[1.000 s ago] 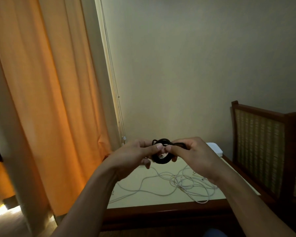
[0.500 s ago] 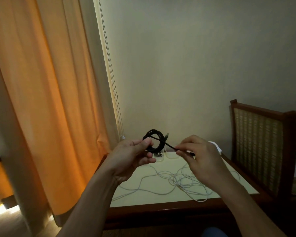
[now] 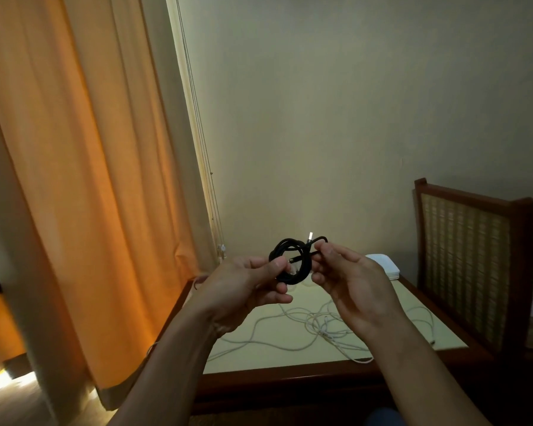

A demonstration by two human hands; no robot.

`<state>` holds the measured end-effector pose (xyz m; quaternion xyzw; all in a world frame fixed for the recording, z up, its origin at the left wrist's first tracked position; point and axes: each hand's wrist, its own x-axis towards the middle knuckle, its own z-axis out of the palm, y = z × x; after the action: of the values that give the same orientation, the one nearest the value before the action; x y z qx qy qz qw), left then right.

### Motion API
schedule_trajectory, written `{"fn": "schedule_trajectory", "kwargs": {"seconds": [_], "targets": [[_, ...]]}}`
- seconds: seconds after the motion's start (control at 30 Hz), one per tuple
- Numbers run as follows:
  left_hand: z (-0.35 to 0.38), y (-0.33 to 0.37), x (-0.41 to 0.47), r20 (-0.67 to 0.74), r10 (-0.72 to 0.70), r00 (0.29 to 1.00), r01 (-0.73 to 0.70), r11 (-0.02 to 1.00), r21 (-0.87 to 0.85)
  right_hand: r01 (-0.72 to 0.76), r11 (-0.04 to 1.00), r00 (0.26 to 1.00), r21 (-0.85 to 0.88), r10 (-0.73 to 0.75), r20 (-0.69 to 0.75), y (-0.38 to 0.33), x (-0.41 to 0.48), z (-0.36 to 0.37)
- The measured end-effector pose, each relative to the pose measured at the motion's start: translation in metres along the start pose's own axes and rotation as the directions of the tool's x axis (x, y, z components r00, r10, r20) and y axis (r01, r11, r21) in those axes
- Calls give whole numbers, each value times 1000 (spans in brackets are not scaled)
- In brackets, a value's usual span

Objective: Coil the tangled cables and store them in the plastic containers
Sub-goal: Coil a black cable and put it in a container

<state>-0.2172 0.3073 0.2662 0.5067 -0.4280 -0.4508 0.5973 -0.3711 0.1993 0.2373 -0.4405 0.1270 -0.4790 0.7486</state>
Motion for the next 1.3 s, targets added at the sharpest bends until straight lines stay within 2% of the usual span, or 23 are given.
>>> {"fn": "schedule_trajectory", "kwargs": {"seconds": [0.1,0.3,0.43,0.53,0.6,0.7,0.87,0.97,1.07,1.17,1.3], "targets": [[2,3,-1,11,4,1000,-5,1000,8,-94,989,994,112,88,58,5,2,-5],[1,3,-1,14,20,1000,-20,1000,-20,-41,986,997,160,29,77,7,4,-4],[0,3,1,11,31,999,-31,999,43,-149,966,972,211,104,209,8,2,-3],[0,-2,3,-9,40,999,-39,997,66,-160,986,945,40,142,294,9,-1,-4],[1,-4,3,-54,59,997,-57,998,41,-73,990,952,-121,105,286,5,-2,-4],[3,-7,5,-146,95,985,-98,995,-15,51,942,970,-330,32,242,-2,-4,-6],[18,-16,12,-229,129,965,-142,989,-44,125,917,943,-379,9,333,4,-19,-1],[20,-17,13,-209,134,969,-154,985,-81,228,849,940,-477,-65,334,9,-24,7],[9,-12,14,-135,133,982,-123,989,78,207,808,958,-551,-54,281,7,-15,3],[-5,-3,17,-86,174,981,-142,947,289,101,795,958,-598,86,275,-4,-3,-3],[-12,5,21,4,144,990,-134,910,391,64,724,913,-687,235,332,-20,11,-11]]}}
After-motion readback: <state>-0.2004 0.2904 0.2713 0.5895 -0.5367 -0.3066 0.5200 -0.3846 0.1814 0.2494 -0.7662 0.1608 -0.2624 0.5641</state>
